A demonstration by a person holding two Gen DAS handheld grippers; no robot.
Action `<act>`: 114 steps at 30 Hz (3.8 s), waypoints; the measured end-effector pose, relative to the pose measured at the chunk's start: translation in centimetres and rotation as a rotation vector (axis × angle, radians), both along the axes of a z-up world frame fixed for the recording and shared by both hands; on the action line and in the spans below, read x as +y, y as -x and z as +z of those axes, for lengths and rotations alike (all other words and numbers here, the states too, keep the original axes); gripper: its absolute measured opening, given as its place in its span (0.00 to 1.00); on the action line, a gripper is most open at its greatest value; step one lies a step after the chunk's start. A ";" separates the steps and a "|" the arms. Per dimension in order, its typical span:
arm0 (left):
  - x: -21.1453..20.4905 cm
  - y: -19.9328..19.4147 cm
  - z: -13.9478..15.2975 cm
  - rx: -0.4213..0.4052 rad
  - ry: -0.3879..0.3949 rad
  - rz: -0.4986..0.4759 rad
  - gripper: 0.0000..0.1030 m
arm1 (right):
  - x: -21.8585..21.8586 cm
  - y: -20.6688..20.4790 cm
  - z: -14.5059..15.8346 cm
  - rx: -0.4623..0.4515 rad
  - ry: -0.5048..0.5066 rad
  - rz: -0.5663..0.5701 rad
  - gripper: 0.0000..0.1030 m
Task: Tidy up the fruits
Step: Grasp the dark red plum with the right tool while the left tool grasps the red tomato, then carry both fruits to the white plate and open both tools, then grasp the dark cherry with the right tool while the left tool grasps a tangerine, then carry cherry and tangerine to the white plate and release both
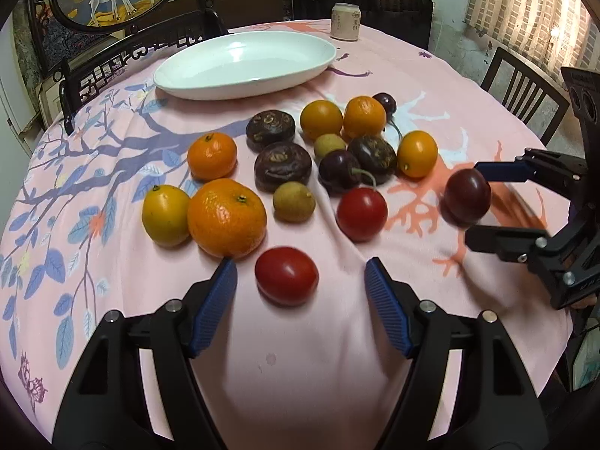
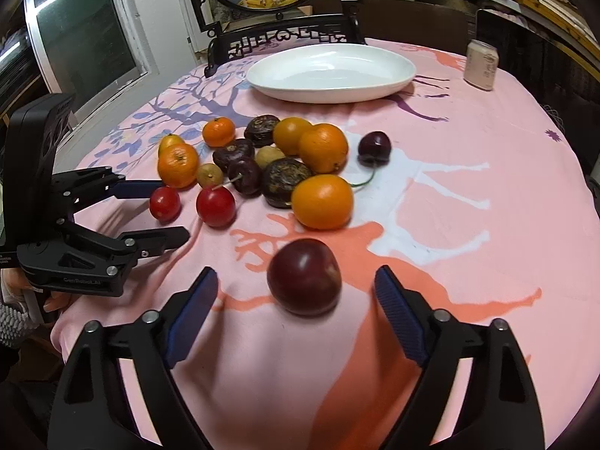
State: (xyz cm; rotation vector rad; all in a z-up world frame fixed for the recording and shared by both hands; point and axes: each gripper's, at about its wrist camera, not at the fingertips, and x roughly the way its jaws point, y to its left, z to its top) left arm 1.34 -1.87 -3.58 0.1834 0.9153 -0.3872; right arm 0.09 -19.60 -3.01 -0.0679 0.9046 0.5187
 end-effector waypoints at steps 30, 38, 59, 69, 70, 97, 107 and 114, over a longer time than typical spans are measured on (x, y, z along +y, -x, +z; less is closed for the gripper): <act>0.4 -10.7 8.3 -0.150 0.146 0.095 0.31 | -2.5 -12.4 6.1 -0.055 -0.250 -0.116 0.38; 1.1 -19.0 5.2 -0.039 0.178 0.160 0.31 | 0.1 -21.0 2.5 0.006 -0.191 -0.150 0.40; 5.6 -13.7 4.8 -0.119 0.184 0.221 0.67 | -4.6 -15.2 2.5 -0.092 -0.258 -0.251 0.78; 5.0 -9.3 3.0 -0.100 0.113 0.094 0.72 | -8.7 -12.1 2.0 -0.063 -0.387 -0.349 0.82; 4.8 -9.4 2.8 -0.094 0.106 0.089 0.72 | -8.8 -12.2 2.0 -0.061 -0.389 -0.349 0.82; 6.4 -11.1 1.4 -0.009 0.159 0.181 0.37 | -5.5 -12.3 -0.5 0.018 -0.125 -0.273 0.65; 6.1 -11.3 0.9 -0.004 0.133 0.183 0.38 | -3.5 -12.5 -2.3 0.033 -0.075 -0.207 0.41; 5.6 -11.2 0.8 -0.023 0.102 0.175 0.38 | -3.2 -12.4 -2.2 0.004 -0.069 -0.193 0.28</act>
